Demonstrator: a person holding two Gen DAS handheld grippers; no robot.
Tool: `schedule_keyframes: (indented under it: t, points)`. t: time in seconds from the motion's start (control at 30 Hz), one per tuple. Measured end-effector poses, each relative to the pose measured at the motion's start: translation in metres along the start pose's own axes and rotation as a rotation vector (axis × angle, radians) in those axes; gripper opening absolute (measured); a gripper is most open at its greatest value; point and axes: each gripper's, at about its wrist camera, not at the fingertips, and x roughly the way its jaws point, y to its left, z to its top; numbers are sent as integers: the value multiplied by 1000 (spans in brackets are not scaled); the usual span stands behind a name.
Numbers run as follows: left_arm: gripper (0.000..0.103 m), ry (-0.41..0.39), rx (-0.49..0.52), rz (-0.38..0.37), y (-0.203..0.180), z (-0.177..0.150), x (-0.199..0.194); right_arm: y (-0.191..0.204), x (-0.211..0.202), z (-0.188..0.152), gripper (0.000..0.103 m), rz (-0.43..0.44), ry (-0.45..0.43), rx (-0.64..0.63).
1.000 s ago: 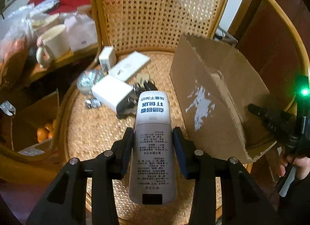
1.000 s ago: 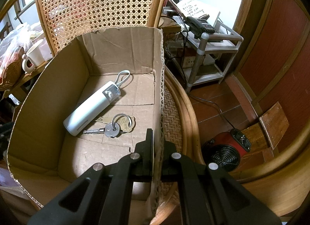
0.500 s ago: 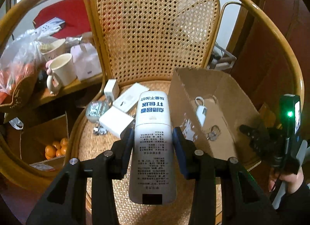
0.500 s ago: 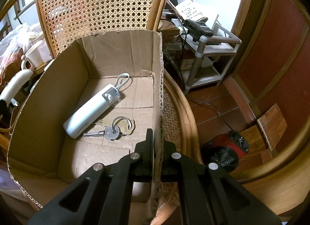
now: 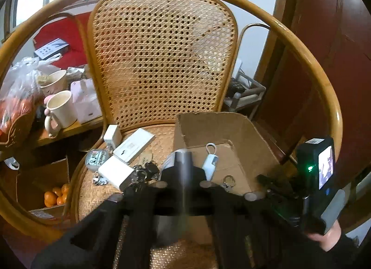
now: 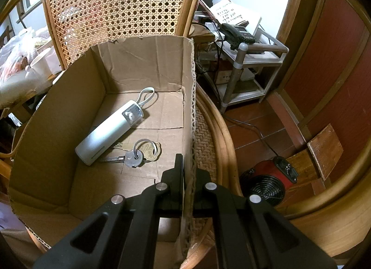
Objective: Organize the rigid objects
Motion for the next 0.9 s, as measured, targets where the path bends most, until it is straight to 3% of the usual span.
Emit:
schedule_keyframes:
  t: [0.13, 0.33, 0.43, 0.5, 0.53, 0.57, 0.63, 0.7, 0.9]
  points:
    - [0, 47, -9, -19, -5, 2, 23, -1, 0, 1, 5, -1, 0, -2]
    - [13, 200, -140, 101, 39, -6, 63, -2, 1, 0, 5, 1, -1, -8]
    - [16, 260, -153, 103, 56, -14, 72, -2, 1, -1, 5, -2, -1, -12]
    - [26, 302, -76, 115, 54, -17, 77, 0, 1, -1, 5, -4, -1, -14]
    - [40, 316, -38, 125, 53, -19, 79, 0, 1, -1, 5, -5, -2, -14]
    - [63, 336, 23, 142, 50, -22, 81, -1, 1, -1, 5, -6, -1, -15]
    - [78, 341, 84, 203, 50, -27, 83, 0, 1, -1, 5, -3, -1, -14]
    - [78, 340, 71, 251, 61, -30, 83, 0, 0, -1, 5, -3, -1, -16]
    - [78, 402, -121, 254, 106, -40, 89, 0, -1, -2, 5, -4, -1, -18]
